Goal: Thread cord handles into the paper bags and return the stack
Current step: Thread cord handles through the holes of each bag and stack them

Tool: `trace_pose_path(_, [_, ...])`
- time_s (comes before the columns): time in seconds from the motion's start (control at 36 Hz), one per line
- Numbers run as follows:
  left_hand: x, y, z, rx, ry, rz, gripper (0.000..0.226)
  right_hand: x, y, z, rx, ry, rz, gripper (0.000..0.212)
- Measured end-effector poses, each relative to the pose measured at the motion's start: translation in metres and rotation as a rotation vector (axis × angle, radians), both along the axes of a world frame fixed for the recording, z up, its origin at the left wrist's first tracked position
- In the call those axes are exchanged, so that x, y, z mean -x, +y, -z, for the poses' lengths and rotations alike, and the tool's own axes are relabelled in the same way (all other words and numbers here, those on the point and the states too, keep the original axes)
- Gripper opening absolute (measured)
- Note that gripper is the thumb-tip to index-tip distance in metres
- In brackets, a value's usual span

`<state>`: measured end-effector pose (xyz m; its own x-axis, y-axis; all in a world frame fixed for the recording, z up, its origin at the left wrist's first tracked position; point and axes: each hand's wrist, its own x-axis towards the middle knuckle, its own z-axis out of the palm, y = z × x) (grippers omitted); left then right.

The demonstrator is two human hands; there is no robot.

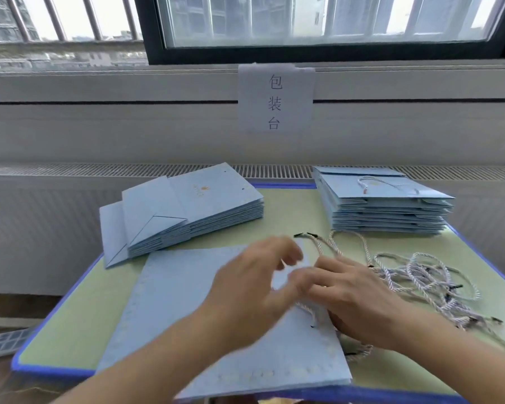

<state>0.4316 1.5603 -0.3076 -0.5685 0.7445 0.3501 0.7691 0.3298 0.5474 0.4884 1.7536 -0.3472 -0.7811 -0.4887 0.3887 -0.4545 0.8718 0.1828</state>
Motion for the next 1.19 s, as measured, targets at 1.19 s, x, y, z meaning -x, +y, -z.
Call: trace_pose_path(1.19, [0.102, 0.038, 0.032, -0.089, -0.803, -0.047, 0.035, 0.030, 0.008, -0.033, 0.758, -0.488, 0.234, 0.015])
